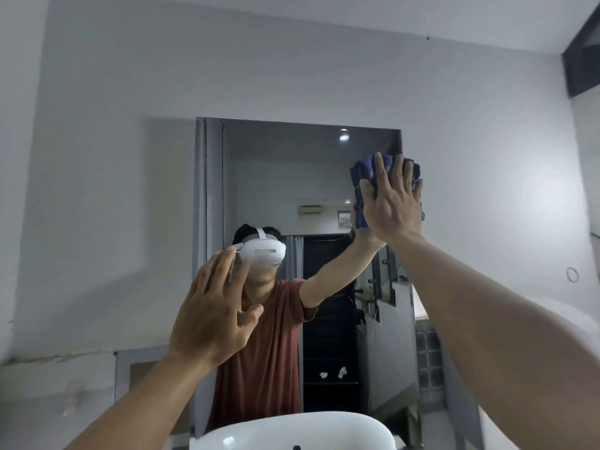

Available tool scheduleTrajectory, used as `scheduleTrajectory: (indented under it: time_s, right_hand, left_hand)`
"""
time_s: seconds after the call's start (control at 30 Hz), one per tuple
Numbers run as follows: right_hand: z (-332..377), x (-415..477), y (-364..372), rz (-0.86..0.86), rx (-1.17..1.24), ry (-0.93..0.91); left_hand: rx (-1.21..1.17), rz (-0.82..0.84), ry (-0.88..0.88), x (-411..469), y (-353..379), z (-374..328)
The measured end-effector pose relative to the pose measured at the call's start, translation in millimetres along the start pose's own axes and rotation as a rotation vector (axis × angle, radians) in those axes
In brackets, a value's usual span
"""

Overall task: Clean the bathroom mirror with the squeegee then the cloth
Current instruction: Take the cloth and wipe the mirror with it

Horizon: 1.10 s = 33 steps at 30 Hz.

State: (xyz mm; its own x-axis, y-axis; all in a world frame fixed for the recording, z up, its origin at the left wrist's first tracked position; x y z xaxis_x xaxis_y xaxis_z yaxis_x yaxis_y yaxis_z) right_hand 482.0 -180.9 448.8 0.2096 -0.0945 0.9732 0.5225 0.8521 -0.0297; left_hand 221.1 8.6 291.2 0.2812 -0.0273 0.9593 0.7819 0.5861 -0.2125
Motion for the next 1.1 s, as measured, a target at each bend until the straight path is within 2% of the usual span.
scheduleTrajectory:
  time_s: [0.27,0.57,0.87,1.0,1.07,1.1]
  right_hand:
    - [-0.8,-55.6,4.6,-0.005,-0.051,0.005]
    - [56.5,-86.7,10.8,-0.02,-0.011,0.008]
    - [111.7,-89.4,11.2,-0.012,0.009,-0.103]
    - [112.7,-84.1,5.4,-0.024,0.001,-0.15]
    - [123.1,-84.0,5.4,-0.025,0.005,-0.163]
    - [165.5,-93.5,15.7,0.015,0.05,-0.215]
  left_hand:
    - [-0.023,-0.016,-0.035,-20.0,-2.6,-1.5]
    - [0.035,0.08,0.056,-50.4,5.2,3.4]
    - [-0.038,0.094,0.068,-49.7,3.4,-2.0]
    - [-0.061,0.125,0.209,-65.1,17.4,-28.8]
    - [-0.06,0.092,0.223,-68.5,15.9,-35.1]
    - [-0.037,0.106,0.175,-82.3,12.3,-6.3]
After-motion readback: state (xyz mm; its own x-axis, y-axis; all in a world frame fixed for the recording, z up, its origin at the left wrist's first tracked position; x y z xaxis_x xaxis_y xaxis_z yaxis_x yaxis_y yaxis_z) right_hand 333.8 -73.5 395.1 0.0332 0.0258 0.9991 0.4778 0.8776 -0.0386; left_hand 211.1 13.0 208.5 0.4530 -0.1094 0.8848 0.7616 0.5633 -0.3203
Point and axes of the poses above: each hand's wrist, its own x-axis towards the middle knuckle, its own y-axis out of the palm, z = x × y, the point moved 8 cm from there along x, towards the middle knuckle, and after that the axes turned 9 degrees about -z, right-handed, at the moved point
